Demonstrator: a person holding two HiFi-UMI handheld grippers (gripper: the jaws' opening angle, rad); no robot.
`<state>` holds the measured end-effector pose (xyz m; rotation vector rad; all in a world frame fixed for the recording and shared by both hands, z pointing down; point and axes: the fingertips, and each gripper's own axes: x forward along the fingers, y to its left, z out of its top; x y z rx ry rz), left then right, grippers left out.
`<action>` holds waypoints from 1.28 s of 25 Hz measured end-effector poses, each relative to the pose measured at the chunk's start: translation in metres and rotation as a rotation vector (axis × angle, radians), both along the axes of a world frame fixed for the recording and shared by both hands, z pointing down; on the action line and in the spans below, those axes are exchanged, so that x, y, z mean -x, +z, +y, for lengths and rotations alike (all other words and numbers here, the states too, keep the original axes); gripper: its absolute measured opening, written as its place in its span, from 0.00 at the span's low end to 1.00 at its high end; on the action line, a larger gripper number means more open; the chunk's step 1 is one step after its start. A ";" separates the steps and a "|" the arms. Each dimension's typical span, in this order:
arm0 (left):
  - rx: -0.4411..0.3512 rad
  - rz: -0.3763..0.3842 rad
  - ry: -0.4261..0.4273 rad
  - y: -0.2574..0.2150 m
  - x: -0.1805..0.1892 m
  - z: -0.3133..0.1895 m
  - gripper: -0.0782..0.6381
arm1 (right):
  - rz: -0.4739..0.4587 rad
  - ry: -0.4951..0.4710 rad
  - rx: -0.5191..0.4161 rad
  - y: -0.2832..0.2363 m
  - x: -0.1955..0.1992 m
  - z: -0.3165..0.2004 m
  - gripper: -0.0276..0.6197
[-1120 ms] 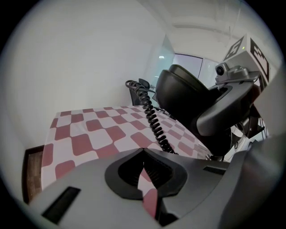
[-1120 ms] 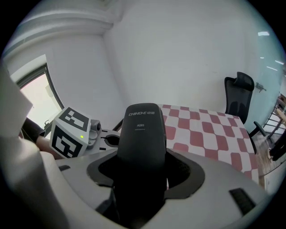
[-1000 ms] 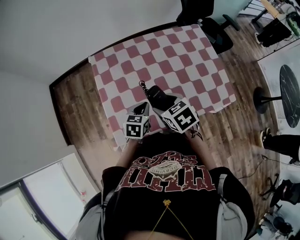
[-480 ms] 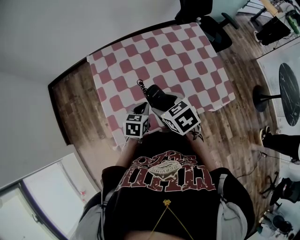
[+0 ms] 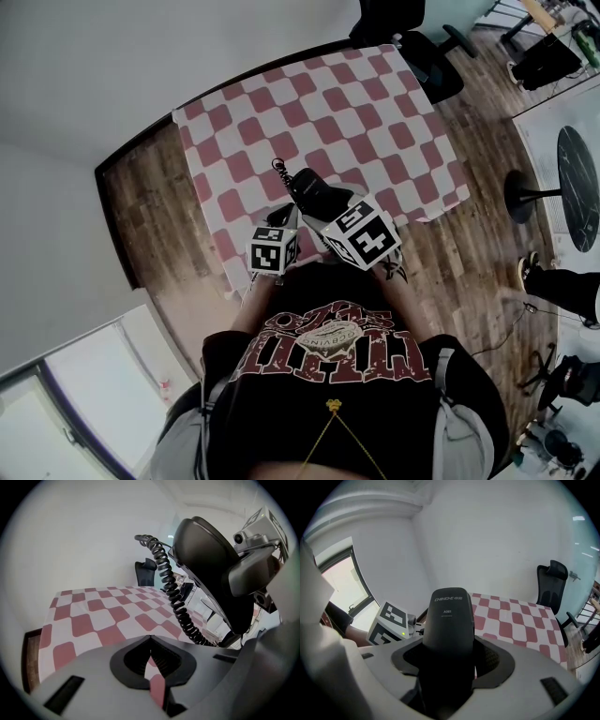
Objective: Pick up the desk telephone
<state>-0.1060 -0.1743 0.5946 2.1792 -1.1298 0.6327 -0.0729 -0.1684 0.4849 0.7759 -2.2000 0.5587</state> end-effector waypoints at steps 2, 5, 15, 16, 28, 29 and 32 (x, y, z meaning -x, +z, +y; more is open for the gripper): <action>-0.001 0.003 0.000 0.000 -0.001 0.000 0.12 | -0.001 -0.003 0.003 0.001 0.000 0.001 0.49; 0.004 0.006 0.000 0.000 -0.002 0.000 0.12 | -0.005 -0.006 0.004 0.001 0.000 0.001 0.49; 0.001 -0.003 0.013 0.001 -0.004 -0.001 0.12 | -0.001 -0.002 0.009 0.003 -0.001 -0.001 0.49; 0.001 -0.005 0.014 0.001 -0.004 0.000 0.12 | -0.002 -0.002 0.009 0.002 -0.001 0.000 0.49; 0.002 -0.019 0.022 0.003 -0.004 -0.002 0.12 | 0.015 -0.018 0.017 0.007 -0.001 0.001 0.49; 0.004 -0.018 0.023 0.003 -0.005 -0.001 0.12 | 0.014 -0.018 0.017 0.007 -0.001 0.001 0.49; 0.012 -0.019 0.021 0.007 -0.003 0.000 0.12 | 0.013 -0.018 0.018 0.007 -0.001 0.000 0.49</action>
